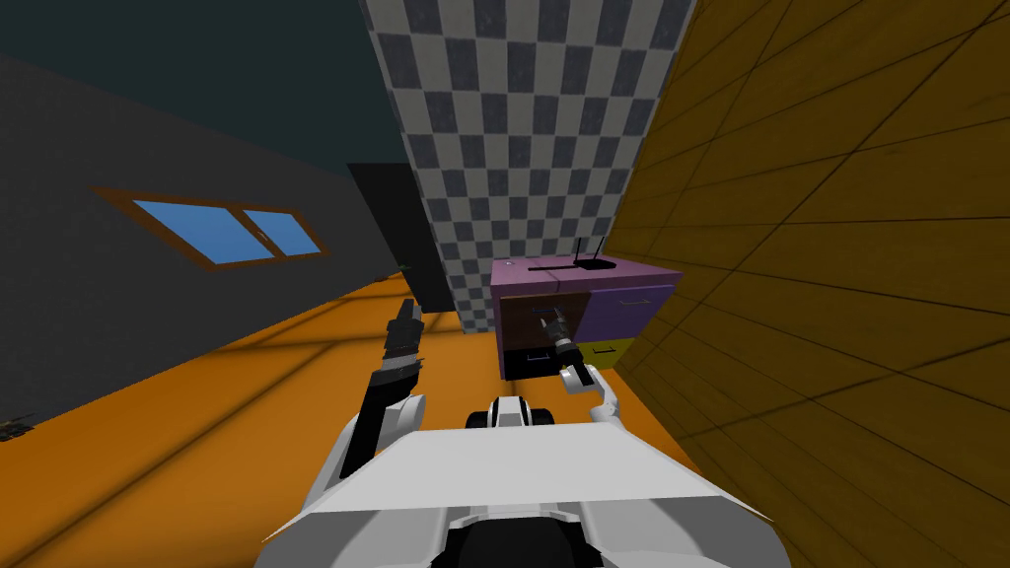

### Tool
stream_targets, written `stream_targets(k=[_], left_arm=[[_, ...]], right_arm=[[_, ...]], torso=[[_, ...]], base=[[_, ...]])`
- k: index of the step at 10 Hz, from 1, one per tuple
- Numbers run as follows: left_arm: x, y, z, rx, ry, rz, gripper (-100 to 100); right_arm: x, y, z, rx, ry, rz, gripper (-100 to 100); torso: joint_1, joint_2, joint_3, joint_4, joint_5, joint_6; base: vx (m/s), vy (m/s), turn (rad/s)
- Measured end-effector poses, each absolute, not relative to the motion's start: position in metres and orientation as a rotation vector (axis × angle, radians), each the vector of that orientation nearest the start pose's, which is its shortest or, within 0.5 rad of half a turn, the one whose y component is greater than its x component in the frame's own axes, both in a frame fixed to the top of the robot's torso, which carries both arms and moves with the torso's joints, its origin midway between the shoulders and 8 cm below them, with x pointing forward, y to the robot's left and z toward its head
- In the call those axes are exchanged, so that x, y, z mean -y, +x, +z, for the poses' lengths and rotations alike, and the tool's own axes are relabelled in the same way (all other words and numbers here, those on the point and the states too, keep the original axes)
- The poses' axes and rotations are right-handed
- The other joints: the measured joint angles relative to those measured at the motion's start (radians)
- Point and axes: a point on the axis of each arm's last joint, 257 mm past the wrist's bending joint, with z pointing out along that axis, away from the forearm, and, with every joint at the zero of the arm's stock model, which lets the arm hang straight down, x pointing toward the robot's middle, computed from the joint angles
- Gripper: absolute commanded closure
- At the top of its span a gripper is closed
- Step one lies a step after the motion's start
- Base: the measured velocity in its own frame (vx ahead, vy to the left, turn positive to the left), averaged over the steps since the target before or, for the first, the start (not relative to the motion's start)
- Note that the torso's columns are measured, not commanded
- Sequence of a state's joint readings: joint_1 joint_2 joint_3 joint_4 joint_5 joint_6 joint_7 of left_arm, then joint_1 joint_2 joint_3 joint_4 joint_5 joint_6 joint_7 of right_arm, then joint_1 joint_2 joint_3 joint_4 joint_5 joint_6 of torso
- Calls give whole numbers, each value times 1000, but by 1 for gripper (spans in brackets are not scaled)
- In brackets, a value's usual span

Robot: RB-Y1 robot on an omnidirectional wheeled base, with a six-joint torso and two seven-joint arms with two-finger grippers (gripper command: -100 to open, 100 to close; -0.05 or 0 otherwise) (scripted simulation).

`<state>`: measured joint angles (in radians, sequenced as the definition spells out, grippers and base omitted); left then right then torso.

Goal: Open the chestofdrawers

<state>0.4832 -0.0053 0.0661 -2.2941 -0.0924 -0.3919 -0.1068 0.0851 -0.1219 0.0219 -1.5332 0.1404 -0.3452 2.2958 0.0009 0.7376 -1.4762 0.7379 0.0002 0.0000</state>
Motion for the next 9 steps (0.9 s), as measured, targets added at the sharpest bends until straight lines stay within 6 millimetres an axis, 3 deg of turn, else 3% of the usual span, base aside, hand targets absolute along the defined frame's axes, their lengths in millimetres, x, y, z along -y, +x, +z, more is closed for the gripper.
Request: stream_targets(k=[7, 9], left_arm=[[-295, 357, 15, -733, -620, -1061, 0], [-295, 357, 15, -733, -620, -1061, 0]], right_arm=[[224, 521, -209, -1185, -804, -859, -100], [224, 528, -200, -1183, -803, -862, -100]], torso=[[-3, 0, 0, 0, -1, 0], [-1, -3, -2, -1, 0, 0]], base=[[4, 38, -23], [53, 7, 9]])
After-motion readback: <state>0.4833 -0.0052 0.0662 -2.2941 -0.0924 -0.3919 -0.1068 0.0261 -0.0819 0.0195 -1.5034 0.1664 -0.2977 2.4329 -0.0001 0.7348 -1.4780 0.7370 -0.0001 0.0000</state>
